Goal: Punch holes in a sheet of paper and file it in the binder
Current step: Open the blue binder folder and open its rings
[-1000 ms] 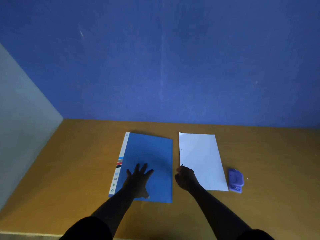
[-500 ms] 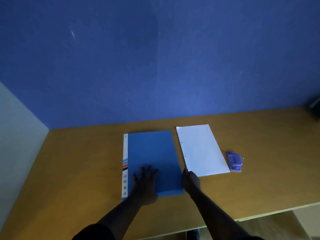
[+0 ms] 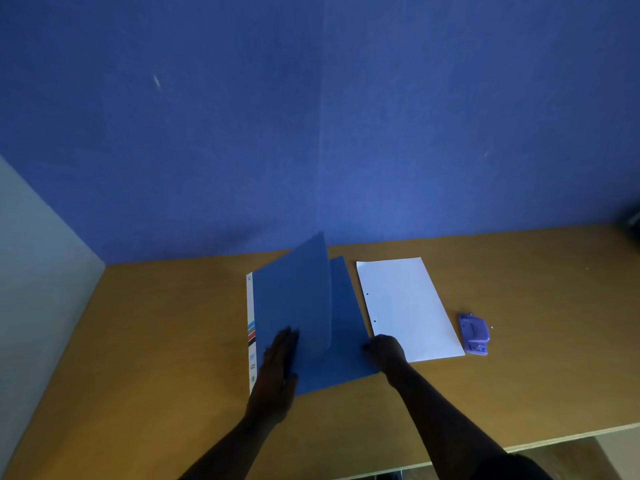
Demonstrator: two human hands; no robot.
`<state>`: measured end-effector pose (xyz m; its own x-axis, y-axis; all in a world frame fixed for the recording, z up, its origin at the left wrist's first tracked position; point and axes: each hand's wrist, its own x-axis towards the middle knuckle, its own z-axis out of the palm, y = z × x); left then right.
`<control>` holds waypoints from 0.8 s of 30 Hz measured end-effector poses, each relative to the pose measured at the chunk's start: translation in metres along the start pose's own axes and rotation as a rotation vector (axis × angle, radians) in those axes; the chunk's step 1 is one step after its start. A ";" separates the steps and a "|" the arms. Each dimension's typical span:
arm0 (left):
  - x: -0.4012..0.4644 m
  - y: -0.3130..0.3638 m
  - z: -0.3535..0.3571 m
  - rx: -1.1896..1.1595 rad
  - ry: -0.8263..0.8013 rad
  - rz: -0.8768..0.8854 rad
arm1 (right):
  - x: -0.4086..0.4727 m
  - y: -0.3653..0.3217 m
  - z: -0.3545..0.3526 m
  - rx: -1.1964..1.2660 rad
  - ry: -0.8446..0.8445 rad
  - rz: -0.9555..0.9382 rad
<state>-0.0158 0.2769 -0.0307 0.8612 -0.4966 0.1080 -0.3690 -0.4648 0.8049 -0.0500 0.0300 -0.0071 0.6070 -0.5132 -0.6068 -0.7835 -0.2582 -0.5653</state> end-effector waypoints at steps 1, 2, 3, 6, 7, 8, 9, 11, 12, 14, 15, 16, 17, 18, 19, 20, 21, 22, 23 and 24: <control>-0.002 0.001 -0.002 -0.075 0.092 0.001 | 0.002 -0.003 -0.004 -0.022 0.020 -0.026; -0.005 0.000 -0.003 -0.131 0.189 0.000 | 0.003 -0.005 -0.007 -0.049 0.041 -0.042; -0.008 0.000 -0.005 -0.182 0.271 -0.013 | 0.005 -0.007 -0.010 -0.088 0.060 -0.055; -0.012 0.003 -0.011 -0.329 0.483 -0.093 | 0.008 -0.008 -0.013 -0.163 0.058 -0.048; -0.013 0.004 -0.014 -0.373 0.546 -0.139 | 0.010 -0.007 -0.014 -0.167 0.066 -0.039; -0.014 0.003 -0.015 -0.425 0.609 -0.195 | 0.011 -0.007 -0.015 -0.163 0.079 -0.022; -0.015 0.001 -0.016 -0.483 0.677 -0.259 | 0.013 -0.005 -0.016 -0.163 0.094 -0.008; -0.016 -0.008 -0.017 -0.610 0.778 -0.377 | 0.014 0.001 -0.018 -0.172 0.123 0.019; -0.015 -0.012 -0.018 -0.655 0.812 -0.413 | 0.014 0.004 -0.020 -0.175 0.133 0.028; -0.012 -0.015 -0.022 -0.722 0.894 -0.511 | 0.016 0.010 -0.024 -0.183 0.153 0.038; -0.009 -0.017 -0.026 -0.760 0.955 -0.585 | 0.017 0.013 -0.027 -0.194 0.164 0.047; -0.007 -0.022 -0.029 -0.814 1.003 -0.667 | 0.018 0.014 -0.030 -0.204 0.173 0.059; -0.007 -0.027 -0.033 -0.888 1.010 -0.778 | 0.019 0.016 -0.032 -0.209 0.179 0.067; -0.007 -0.033 -0.035 -0.999 0.978 -0.905 | 0.020 0.017 -0.034 -0.209 0.182 0.072; -0.009 -0.038 -0.038 -1.091 0.917 -1.032 | 0.022 0.018 -0.036 -0.208 0.182 0.071; -0.010 -0.042 -0.040 -1.149 0.865 -1.109 | 0.023 0.018 -0.038 -0.207 0.177 0.068; -0.013 -0.045 -0.043 -1.166 0.830 -1.143 | 0.024 0.019 -0.038 -0.207 0.172 0.061; -0.015 -0.047 -0.045 -1.186 0.811 -1.165 | 0.024 0.019 -0.038 -0.207 0.168 0.055; -0.019 -0.048 -0.046 -1.196 0.794 -1.189 | 0.025 0.020 -0.038 -0.209 0.168 0.050; -0.021 -0.051 -0.047 -1.200 0.776 -1.216 | 0.024 0.020 -0.037 -0.213 0.171 0.049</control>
<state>0.0016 0.3452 -0.0461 0.5035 0.2261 -0.8339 0.6000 0.6029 0.5258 -0.0555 -0.0181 -0.0124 0.5507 -0.6551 -0.5173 -0.8326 -0.3866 -0.3967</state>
